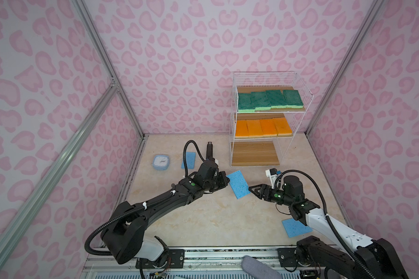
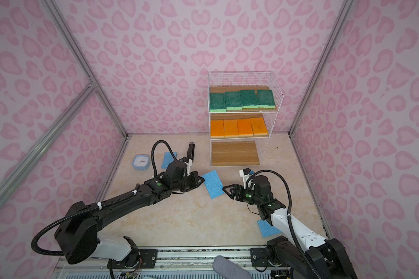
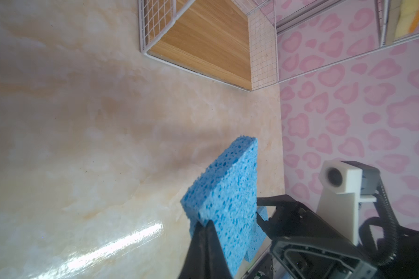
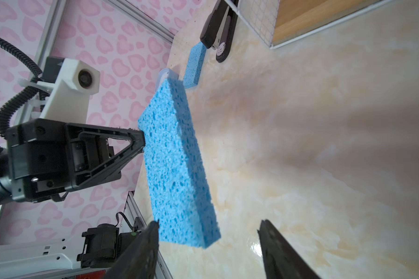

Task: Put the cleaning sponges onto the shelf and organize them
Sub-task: 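Lift the blue sponge with the left gripper and pass it to the right gripper, then carry the blue sponge with the right gripper to the bottom shelf while the left withdraws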

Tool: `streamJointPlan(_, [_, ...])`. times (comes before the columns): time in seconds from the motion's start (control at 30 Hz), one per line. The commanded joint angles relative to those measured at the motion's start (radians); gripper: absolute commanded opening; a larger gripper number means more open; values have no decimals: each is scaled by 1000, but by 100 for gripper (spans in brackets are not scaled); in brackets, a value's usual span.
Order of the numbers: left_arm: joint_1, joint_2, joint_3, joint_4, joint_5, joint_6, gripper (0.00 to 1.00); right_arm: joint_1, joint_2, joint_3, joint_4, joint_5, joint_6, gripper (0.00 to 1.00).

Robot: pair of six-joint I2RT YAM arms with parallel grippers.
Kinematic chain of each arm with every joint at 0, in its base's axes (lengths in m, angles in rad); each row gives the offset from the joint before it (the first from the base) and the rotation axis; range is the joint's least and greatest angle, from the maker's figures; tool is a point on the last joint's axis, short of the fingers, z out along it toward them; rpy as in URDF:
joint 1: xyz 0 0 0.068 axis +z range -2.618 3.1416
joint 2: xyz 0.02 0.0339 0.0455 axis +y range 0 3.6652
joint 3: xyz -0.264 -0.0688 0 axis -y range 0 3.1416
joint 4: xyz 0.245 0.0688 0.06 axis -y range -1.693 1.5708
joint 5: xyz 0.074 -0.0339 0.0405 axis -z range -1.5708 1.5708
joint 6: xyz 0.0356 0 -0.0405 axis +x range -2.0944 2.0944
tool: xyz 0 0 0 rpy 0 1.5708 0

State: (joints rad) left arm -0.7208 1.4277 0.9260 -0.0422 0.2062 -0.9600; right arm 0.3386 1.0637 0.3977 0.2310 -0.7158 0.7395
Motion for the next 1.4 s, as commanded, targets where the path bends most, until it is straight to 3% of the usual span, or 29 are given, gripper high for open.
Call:
streamJointPlan(0.0, [25,-28,11,36,72,-8,4,10,28,6,126,-32,31,65])
streamJointPlan(0.13, [43,-25,17,62,107,-22,4,14,58,7,184,-38,57,61])
streamJointPlan(0.33, [57,-5,4,92,127,-39,4,16,108,4,288,-55,114,30])
streamJointPlan(0.47, [68,22,2,125,153,-52,4,21,118,-2,319,-53,132,17])
streamJointPlan(0.73, [79,40,8,157,164,-58,4,21,115,11,304,-36,127,2])
streamJointPlan(0.77, [81,43,16,152,168,-47,8,21,118,16,306,-34,128,2])
streamJointPlan(0.8, [83,45,23,139,169,-37,18,20,119,17,306,-31,129,2])
streamJointPlan(0.87, [86,53,51,84,165,7,49,18,119,22,292,-20,121,1])
streamJointPlan(0.93, [89,47,57,48,151,39,68,7,116,33,260,-7,104,1])
streamJointPlan(0.97, [91,37,48,42,140,51,95,-1,116,39,243,0,99,1])
streamJointPlan(1.37, [124,-115,-59,-130,-26,184,98,-116,275,153,214,13,70,0])
